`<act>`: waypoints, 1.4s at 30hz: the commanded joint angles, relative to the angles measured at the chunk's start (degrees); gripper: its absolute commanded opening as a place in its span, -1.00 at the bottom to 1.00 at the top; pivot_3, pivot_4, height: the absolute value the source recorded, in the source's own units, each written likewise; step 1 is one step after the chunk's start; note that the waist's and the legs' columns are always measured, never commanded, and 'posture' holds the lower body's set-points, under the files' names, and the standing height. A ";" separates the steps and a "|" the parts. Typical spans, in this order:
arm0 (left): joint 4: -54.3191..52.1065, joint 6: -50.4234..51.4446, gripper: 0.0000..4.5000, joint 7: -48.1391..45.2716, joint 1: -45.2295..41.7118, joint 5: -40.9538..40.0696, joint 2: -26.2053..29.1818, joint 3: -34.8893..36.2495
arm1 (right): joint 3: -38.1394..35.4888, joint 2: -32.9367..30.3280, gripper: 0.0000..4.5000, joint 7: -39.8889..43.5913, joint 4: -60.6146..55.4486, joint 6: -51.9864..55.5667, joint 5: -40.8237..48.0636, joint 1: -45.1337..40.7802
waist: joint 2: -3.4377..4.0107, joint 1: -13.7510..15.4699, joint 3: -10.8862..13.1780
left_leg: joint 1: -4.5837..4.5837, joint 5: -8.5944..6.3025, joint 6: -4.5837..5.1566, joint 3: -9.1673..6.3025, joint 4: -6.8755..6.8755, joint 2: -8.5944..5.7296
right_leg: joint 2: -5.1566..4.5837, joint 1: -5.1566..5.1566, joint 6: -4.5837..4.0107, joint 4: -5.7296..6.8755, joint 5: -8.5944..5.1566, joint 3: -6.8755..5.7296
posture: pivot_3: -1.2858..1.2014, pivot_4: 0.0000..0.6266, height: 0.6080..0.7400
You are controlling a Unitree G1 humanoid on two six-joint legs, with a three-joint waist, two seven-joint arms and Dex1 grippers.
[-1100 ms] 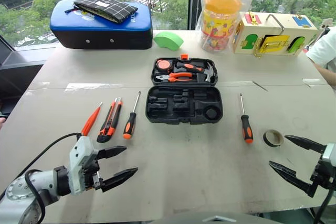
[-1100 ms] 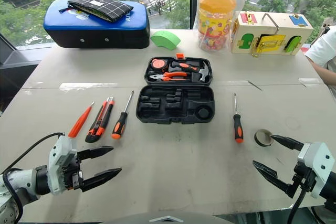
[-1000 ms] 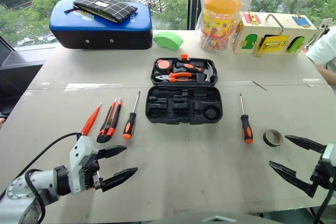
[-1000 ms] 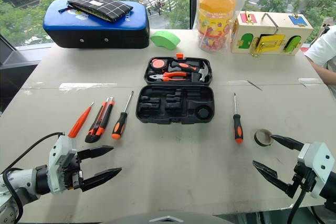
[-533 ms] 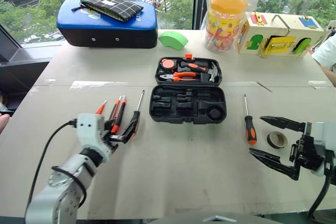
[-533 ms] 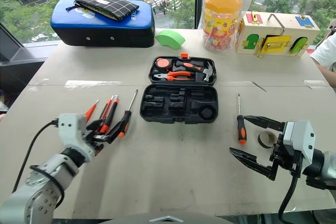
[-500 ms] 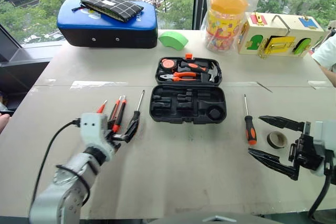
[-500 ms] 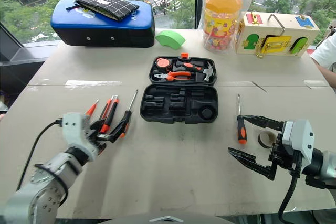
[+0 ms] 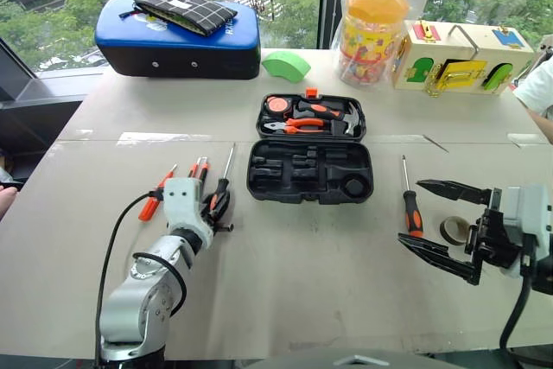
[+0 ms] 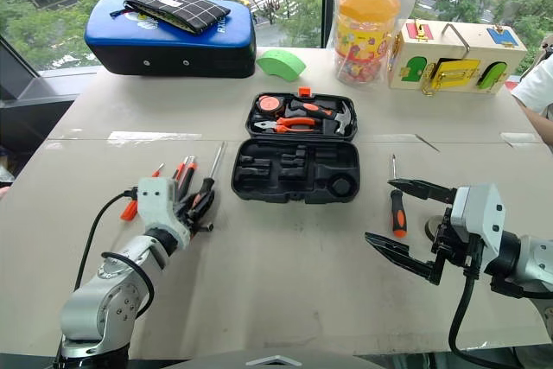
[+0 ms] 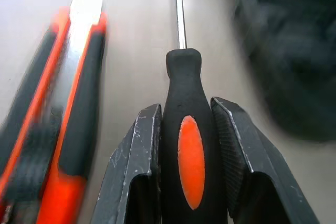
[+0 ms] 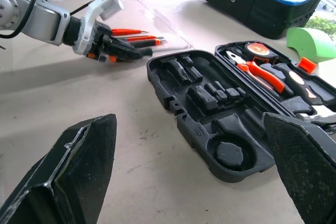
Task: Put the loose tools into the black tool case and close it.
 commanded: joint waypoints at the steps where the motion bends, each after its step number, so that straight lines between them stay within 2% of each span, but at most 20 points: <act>1: -2.00 -0.82 -0.63 -3.96 -5.30 -4.99 3.40 3.61 | -1.03 0.51 1.00 -1.59 -2.32 -0.18 1.39 -0.11 | 0.02 -0.09 0.00 | 0.00 0.00 0.00 0.01 0.00 0.00 | 0.00 0.00 0.00 0.00 0.00 0.00 | 0.03 -0.52 1.00; 3: 2.08 -0.20 -0.63 -12.20 -11.30 -5.80 9.23 -0.12 | -2.20 0.96 1.00 -2.77 -3.18 -0.21 1.38 1.09 | 0.03 -0.11 0.00 | 0.01 0.01 0.01 0.03 -0.02 -0.01 | 0.03 0.00 0.00 0.00 0.00 0.01 | 0.03 -0.52 1.00; 5: 10.75 -6.99 -0.63 -30.09 -18.17 -0.54 18.23 -10.61 | -3.87 1.78 1.00 -3.95 -3.82 -0.57 1.53 2.61 | 0.05 0.11 0.00 | 0.01 0.12 0.19 0.00 -0.01 -0.04 | 0.07 0.01 0.00 0.05 0.00 -0.04 | 0.03 -0.52 1.00; 7: 22.15 -16.85 -0.63 -42.56 -25.48 6.71 23.28 -19.19 | -4.77 2.06 1.00 -4.06 -4.00 -1.06 1.03 3.78 | 0.19 0.26 0.05 | 0.04 0.13 0.20 0.05 -0.02 -0.10 | 0.08 0.03 -0.01 0.05 0.00 -0.01 | 0.03 -0.52 1.00; 10: 43.37 -31.15 -0.63 -53.97 -39.28 15.32 23.46 -27.29 | -5.92 2.68 1.00 -4.26 -4.21 -2.05 -0.25 5.48 | 0.27 0.02 0.12 | 0.10 0.13 0.23 0.19 -0.01 -0.10 | 0.08 0.02 -0.02 0.02 0.00 0.10 | 0.03 -0.52 1.00; 13: 62.59 -44.12 -0.63 -60.84 -51.70 22.62 20.62 -32.88 | -7.69 3.77 1.00 -5.01 -5.70 -2.70 -0.50 7.60 | 0.14 -0.16 0.19 | 0.02 0.15 0.26 0.13 -0.02 -0.07 | 0.09 -0.02 -0.01 -0.02 0.00 0.08 | 0.03 -0.52 1.00; 18: 85.25 -58.27 -0.63 -64.31 -63.36 30.34 15.41 -36.96 | -8.54 5.90 1.00 -5.82 -8.29 -4.20 -2.13 11.62 | 0.10 -0.57 0.21 | -0.09 0.08 0.38 0.08 -0.05 -0.05 | 0.11 -0.04 0.23 -0.08 0.13 -0.02 | 0.03 -0.52 1.00; 22: 94.87 -64.44 -0.63 -66.41 -67.09 33.83 12.55 -37.42 | -8.57 7.26 1.00 -6.92 -10.04 -4.80 -2.93 13.82 | 0.04 -0.61 0.24 | -0.10 0.03 0.46 0.13 0.01 -0.06 | 0.14 -0.03 0.29 -0.01 0.12 -0.17 | 0.03 -0.52 1.00; 27: 101.28 -67.42 -0.63 -58.06 -69.10 41.97 12.08 -39.54 | -9.77 7.77 1.00 -7.79 -10.95 -5.01 -3.03 15.67 | -0.22 -0.51 0.30 | -0.09 0.03 0.47 0.03 0.20 -0.04 | 0.14 -0.02 0.33 0.17 0.13 -0.30 | 0.03 -0.52 1.00; 36: 104.29 -68.62 -0.63 -55.28 -70.47 45.55 11.98 -38.39 | -9.27 5.27 1.00 -8.68 -9.10 -3.59 -1.75 11.68 | -0.21 -0.53 0.30 | -0.07 0.03 0.47 0.05 0.32 -0.03 | 0.14 0.00 0.47 0.25 0.22 -0.26 | 0.03 -0.52 1.00; 38: 104.54 -68.26 -0.18 -54.94 -71.15 44.40 11.95 -36.67 | -9.03 5.05 1.00 -8.65 -8.97 -3.55 -1.75 11.31 | -0.21 -0.53 0.30 | -0.07 0.03 0.47 0.05 0.31 -0.03 | 0.14 -0.01 0.47 0.26 0.22 -0.27 | 0.03 -0.52 1.00; 40: 104.27 -67.02 0.08 -57.78 -71.93 40.50 11.43 -32.84 | -9.14 5.06 1.00 -8.63 -9.13 -3.56 -1.63 11.45 | -0.20 -0.35 0.31 | -0.06 0.03 0.47 0.03 0.31 -0.03 | 0.15 0.00 0.47 0.28 0.22 -0.28 | 0.03 -0.52 1.00; 42: 103.88 -63.98 0.44 -60.76 -72.73 37.43 11.13 -29.35 | -9.38 5.38 1.00 -8.47 -9.40 -3.77 -1.66 12.01 | -0.19 -0.32 0.32 | -0.07 0.03 0.47 0.01 0.35 -0.03 | 0.14 0.01 0.46 0.30 0.22 -0.31 | 0.03 -0.52 1.00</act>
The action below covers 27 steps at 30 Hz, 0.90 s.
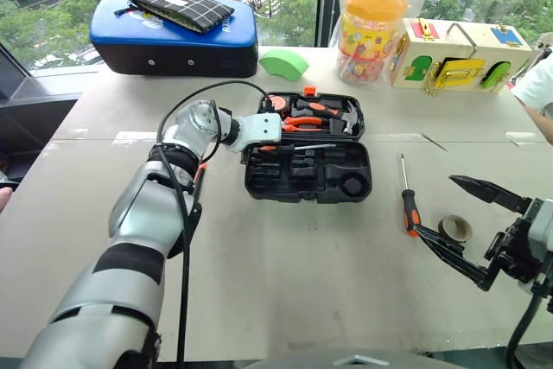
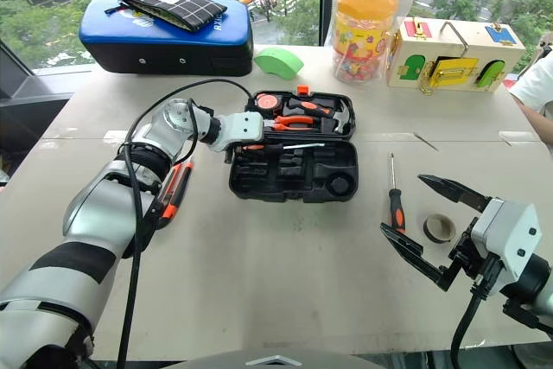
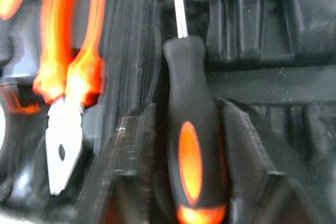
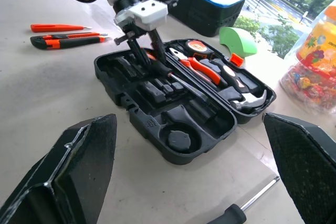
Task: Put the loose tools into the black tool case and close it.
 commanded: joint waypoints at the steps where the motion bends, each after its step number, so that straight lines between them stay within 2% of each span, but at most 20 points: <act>1: -0.88 6.28 0.44 -5.59 -3.31 -6.58 -0.04 6.91 | -0.93 0.35 1.00 0.05 -1.13 -0.74 0.64 1.05 | -0.03 -0.01 0.02 | -0.02 0.00 0.00 0.00 0.04 0.00 | 0.00 0.01 0.00 0.00 0.00 -0.01 | 0.03 -0.52 1.00; 4: -2.58 15.65 0.44 -9.99 -3.41 -10.55 -0.47 11.00 | -0.38 1.42 1.00 -0.21 -1.40 -1.60 -0.27 2.17 | -0.04 -0.14 0.03 | -0.09 -0.01 0.02 0.00 0.11 -0.02 | 0.01 0.00 0.00 -0.01 0.00 -0.03 | 0.03 -0.52 1.00; 5: -3.10 18.10 0.15 -9.62 -3.10 -11.04 -0.84 11.72 | -0.11 1.66 1.00 -0.36 -1.32 -1.80 -0.51 2.21 | -0.03 -0.21 0.02 | -0.09 -0.02 0.03 0.00 0.11 -0.02 | 0.03 0.00 0.00 -0.01 0.00 -0.03 | 0.03 -0.52 1.00; 6: -4.03 19.97 0.01 -8.78 -2.29 -11.26 -1.33 12.14 | 0.35 1.98 1.00 -0.64 -1.25 -1.97 -0.89 2.06 | -0.03 -0.27 0.02 | -0.08 -0.02 0.03 0.00 0.11 -0.02 | 0.06 0.00 0.00 0.00 0.00 -0.03 | 0.03 -0.52 1.00; 10: -8.04 23.13 -0.83 0.86 3.16 -10.35 -3.87 12.57 | 1.91 2.40 1.00 -1.43 -0.94 -2.14 -2.00 0.96 | 0.00 -0.28 0.01 | -0.01 -0.02 0.03 0.01 0.15 0.01 | 0.33 0.04 0.01 0.07 0.00 0.04 | 0.03 -0.52 1.00; 11: -9.25 23.66 -0.92 2.81 4.46 -10.04 -4.52 12.35 | 1.88 2.36 1.00 -1.36 -0.69 -2.24 -2.13 0.77 | -0.01 -0.28 0.01 | 0.00 -0.02 0.03 0.01 0.16 0.01 | 0.33 0.04 0.01 0.08 0.00 0.04 | 0.03 -0.52 1.00; 20: -15.42 23.00 -0.92 10.69 12.35 -5.45 -7.42 7.61 | 2.89 1.74 1.00 -1.56 0.15 -1.93 -2.75 -1.04 | 0.16 0.15 -0.27 | -0.01 -0.02 0.03 -0.03 0.22 -0.02 | -0.02 0.10 0.00 0.07 0.02 0.19 | 0.03 -0.52 1.00; 27: -11.09 7.67 -0.92 15.20 10.56 3.02 -5.83 0.59 | 3.68 1.36 1.00 -2.39 -0.52 -1.18 -2.72 -1.54 | 0.24 0.41 -0.38 | 0.02 -0.03 0.02 -0.04 0.31 -0.02 | -0.08 0.20 -0.01 0.06 0.02 0.22 | 0.03 -0.52 1.00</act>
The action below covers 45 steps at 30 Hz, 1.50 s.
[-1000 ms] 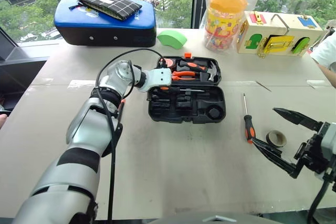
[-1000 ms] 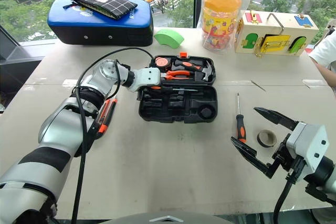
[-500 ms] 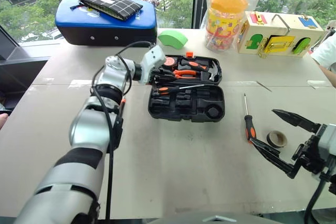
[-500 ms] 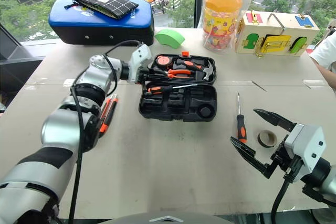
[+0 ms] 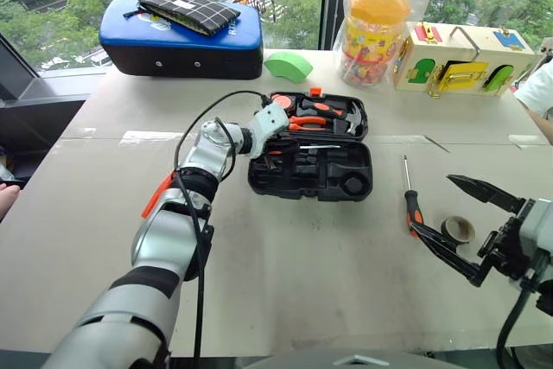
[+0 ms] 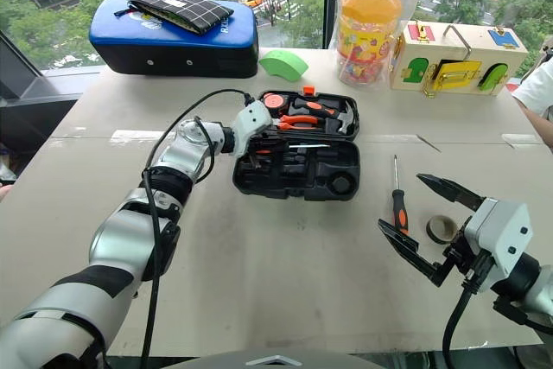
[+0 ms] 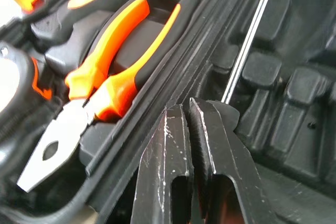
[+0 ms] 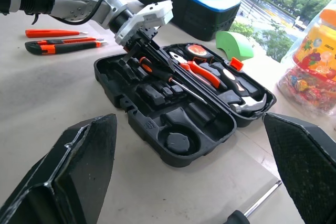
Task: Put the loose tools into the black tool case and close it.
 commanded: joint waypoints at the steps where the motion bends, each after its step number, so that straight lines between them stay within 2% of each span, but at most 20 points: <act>1: 4.38 -8.14 -0.92 3.58 -0.70 7.09 0.47 -5.56 | 0.04 -0.57 1.00 -0.67 -1.27 -0.26 -0.02 -0.72 | 0.02 0.08 -0.02 | 0.00 0.00 0.00 0.00 0.00 0.00 | -0.01 0.00 0.00 0.00 0.00 0.00 | 0.03 -0.52 1.00; 6: 7.80 -14.25 -0.92 8.06 -1.81 11.69 -0.37 -9.28 | 1.45 -0.33 1.00 -1.71 -1.66 0.25 -0.46 -1.48 | 0.13 0.26 -0.18 | 0.00 0.00 0.00 0.00 0.00 0.00 | -0.04 0.01 0.00 -0.01 0.00 0.00 | 0.03 -0.52 1.00; 9: 8.54 -15.02 -0.92 7.80 -1.95 10.15 -1.06 -8.02 | 2.04 0.00 1.00 -3.01 -1.86 0.96 -0.70 -1.37 | 0.19 0.46 -0.27 | 0.02 0.00 0.01 0.00 0.02 -0.02 | -0.05 0.04 0.00 -0.01 0.00 -0.01 | 0.03 -0.52 1.00; 12: 6.90 -8.32 -0.92 1.80 -2.93 -1.01 -2.35 1.49 | 3.23 0.95 1.00 -6.24 -2.65 1.79 -3.36 -0.87 | 0.20 0.49 -0.23 | 0.02 -0.01 0.02 -0.01 0.10 -0.01 | -0.06 0.09 -0.01 -0.01 -0.01 -0.05 | 0.03 -0.52 1.00; 14: -1.89 3.48 -0.92 -8.15 -2.43 -14.09 -2.84 9.68 | 6.15 0.92 1.00 -10.97 -3.00 6.40 -6.03 -1.32 | 0.16 0.19 -0.17 | -0.06 -0.01 0.03 -0.04 0.13 -0.01 | -0.06 0.04 -0.02 -0.02 -0.01 -0.11 | 0.03 -0.52 1.00; 16: -14.52 14.28 -0.92 -14.75 0.73 -22.40 -1.61 13.02 | 8.99 0.08 1.00 -15.21 -3.01 12.07 -7.96 -2.89 | 0.14 -0.58 -0.14 | -0.45 -0.01 0.03 -0.15 0.21 0.03 | 0.00 -0.31 -0.02 0.00 -0.01 -0.20 | 0.03 -0.52 1.00; 19: -36.21 31.01 -0.58 -20.61 8.81 -30.59 2.72 12.15 | 13.52 -0.89 1.00 -22.39 -3.15 22.15 -11.29 -7.19 | 0.24 -2.10 -0.18 | -0.78 0.02 -0.03 -0.24 0.31 0.04 | 0.05 -0.58 -0.02 0.03 0.01 -0.21 | 0.03 -0.52 1.00; 21: -49.14 39.91 -0.17 -23.08 14.53 -35.42 6.87 10.82 | 16.45 0.59 1.00 -26.24 -0.57 29.34 -10.61 -12.26 | 0.30 -3.07 -0.21 | -0.70 0.15 -0.24 -0.22 0.20 0.05 | 0.07 -0.52 -0.04 0.00 -0.01 -0.16 | 0.03 -0.52 1.00; 22: -54.79 42.58 0.07 -23.75 17.35 -37.36 8.78 10.48 | 17.70 1.95 1.00 -27.65 1.14 32.36 -9.93 -14.77 | 0.37 -3.13 -0.17 | -0.59 0.15 -0.25 -0.22 0.12 0.06 | 0.07 -0.47 -0.05 -0.03 -0.01 -0.16 | 0.03 -0.52 1.00; 24: -63.20 45.87 0.42 -23.46 21.97 -39.69 11.51 10.31 | 19.56 4.87 1.00 -30.28 4.87 37.64 -9.46 -19.23 | 0.43 -3.25 -0.12 | -0.35 0.13 -0.21 -0.23 0.00 0.06 | 0.07 -0.25 -0.12 -0.08 -0.05 -0.18 | 0.03 -0.52 1.00; 27: -71.16 48.38 0.97 -22.20 27.56 -41.51 14.21 10.36 | 21.20 8.58 1.00 -33.62 11.12 45.18 -10.13 -25.13 | 0.50 -2.74 -0.04 | -0.12 0.04 -0.08 -0.22 -0.18 0.03 | 0.03 -0.17 -0.28 -0.06 -0.14 -0.16 | 0.03 -0.52 1.00; 30: -75.99 48.86 1.00 -20.19 31.86 -42.37 15.45 10.87 | 21.35 11.06 0.69 -35.84 16.41 51.46 -10.93 -28.88 | 0.56 -1.84 0.00 | -0.06 0.04 -0.07 -0.12 -0.19 -0.02 | -0.02 -0.16 -0.29 -0.07 -0.14 -0.05 | 0.03 -0.52 1.00; 34: -80.66 48.34 1.00 -18.50 36.93 -43.21 17.14 11.85 | 21.63 10.87 -0.17 -35.95 17.58 54.36 -11.78 -32.11 | 0.53 -1.80 -0.02 | -0.03 0.04 -0.06 -0.07 -0.29 -0.05 | -0.02 -0.17 -0.28 -0.09 -0.14 0.01 | 0.03 -0.52 1.00; 36: -81.58 47.73 1.00 -17.99 39.28 -43.47 17.82 12.39 | 21.79 9.19 -0.54 -35.04 17.06 54.95 -12.01 -33.04 | 0.54 -1.77 -0.02 | 0.02 0.04 -0.06 -0.04 -0.37 -0.05 | -0.03 -0.17 -0.28 -0.09 -0.14 0.03 | 0.03 -0.52 1.00; 37: -81.68 47.07 1.00 -17.85 40.42 -43.33 17.99 12.53 | 21.62 8.61 -0.66 -34.68 16.79 55.22 -12.00 -33.44 | 0.56 -1.76 0.00 | 0.03 0.04 -0.06 -0.03 -0.37 -0.05 | -0.02 -0.17 -0.28 -0.09 -0.14 0.04 | 0.03 -0.52 1.00; 39: -81.47 44.24 1.00 -17.15 44.13 -42.47 17.70 13.07 | 19.82 7.28 -0.66 -33.76 16.13 56.20 -11.39 -35.38 | 0.59 -1.74 0.01 | 0.04 0.04 -0.06 0.01 -0.39 -0.05 | -0.04 -0.18 -0.29 -0.10 -0.14 0.07 | 0.03 -0.52 1.00; 42: -85.52 41.71 1.00 -4.06 52.29 -45.32 8.28 19.76 | 20.74 0.97 -0.66 -25.79 14.59 46.46 -10.93 -42.06 | 0.87 -2.08 0.18 | 0.06 0.03 -0.05 0.14 -0.45 -0.08 | -0.07 -0.23 -0.28 -0.16 -0.14 0.21 | 0.03 -0.52 1.00; 45: -89.20 44.00 1.00 -1.31 55.69 -50.07 6.54 22.40 | 27.97 -1.50 -0.66 -14.13 19.04 35.82 -10.94 -48.62 | 0.47 -2.30 0.13 | 0.09 0.03 -0.04 0.15 -0.50 0.01 | -0.03 -0.24 -0.25 -0.19 -0.12 0.19 | 0.03 -0.52 1.00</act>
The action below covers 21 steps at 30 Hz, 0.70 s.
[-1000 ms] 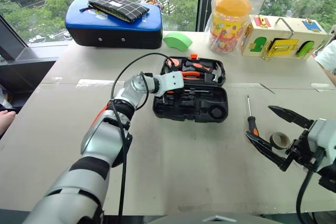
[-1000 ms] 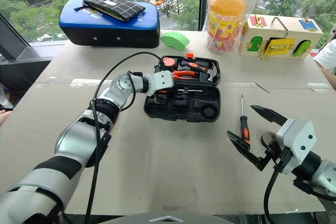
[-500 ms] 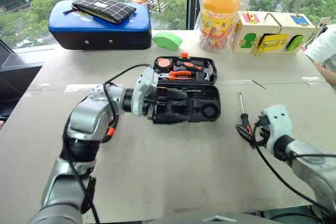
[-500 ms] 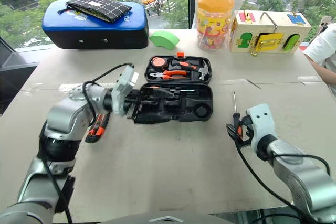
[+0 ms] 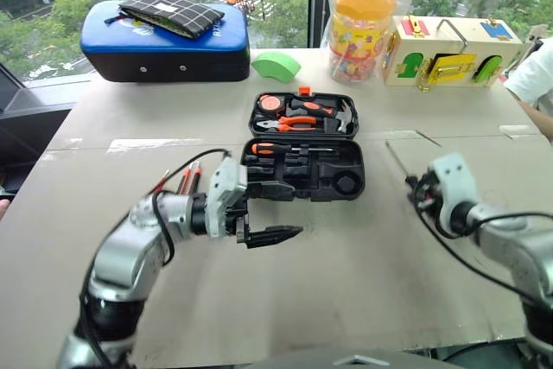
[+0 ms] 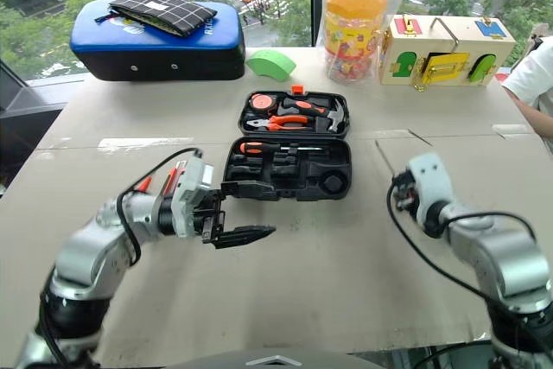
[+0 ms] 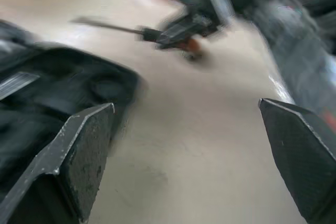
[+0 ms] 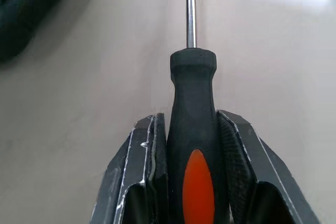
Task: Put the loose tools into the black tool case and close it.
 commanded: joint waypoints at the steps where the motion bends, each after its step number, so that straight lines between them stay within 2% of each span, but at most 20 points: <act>1: -6.30 1.82 1.00 3.40 2.27 -7.71 0.03 4.95 | 8.78 -2.40 -0.66 13.51 3.47 -13.29 -1.01 -8.65 | -0.17 -0.19 -0.08 | 0.00 0.00 -0.01 -0.07 -0.01 0.08 | 0.11 0.01 0.00 0.00 0.00 -0.08 | 0.03 -0.52 1.00; 6: -7.85 1.64 1.00 0.09 5.99 -9.95 6.29 7.77 | 24.67 -2.31 -0.66 29.17 22.06 -27.77 -9.90 -22.99 | -0.06 -0.43 -0.01 | 0.08 0.00 -0.02 -0.07 -0.12 0.12 | 0.15 0.02 -0.04 0.01 -0.02 -0.12 | 0.03 -0.52 1.00; 9: -7.08 1.83 1.00 -1.33 7.00 -11.21 10.40 11.10 | 31.45 -0.47 -0.66 35.82 35.18 -36.52 -16.14 -29.79 | -0.07 -0.46 0.00 | 0.02 0.01 -0.03 -0.06 -0.05 0.03 | 0.06 0.01 -0.05 -0.05 -0.02 -0.12 | 0.03 -0.52 1.00; 13: -6.51 1.26 1.00 -2.39 9.91 -12.10 13.66 15.22 | 34.33 3.96 -0.66 41.22 49.22 -45.41 -20.47 -35.31 | -0.09 -0.71 -0.01 | 0.04 0.01 -0.06 -0.04 -0.11 -0.03 | 0.04 0.01 -0.05 -0.08 -0.01 -0.07 | 0.03 -0.52 1.00; 21: -7.25 -0.66 1.00 -1.44 14.11 -11.56 13.63 17.85 | 35.79 9.27 -0.66 46.89 66.60 -56.05 -27.44 -39.93 | -0.01 -1.28 0.03 | 0.11 0.03 -0.33 -0.09 -0.27 0.01 | 0.08 -0.02 -0.04 -0.07 0.00 -0.09 | 0.03 -0.52 1.00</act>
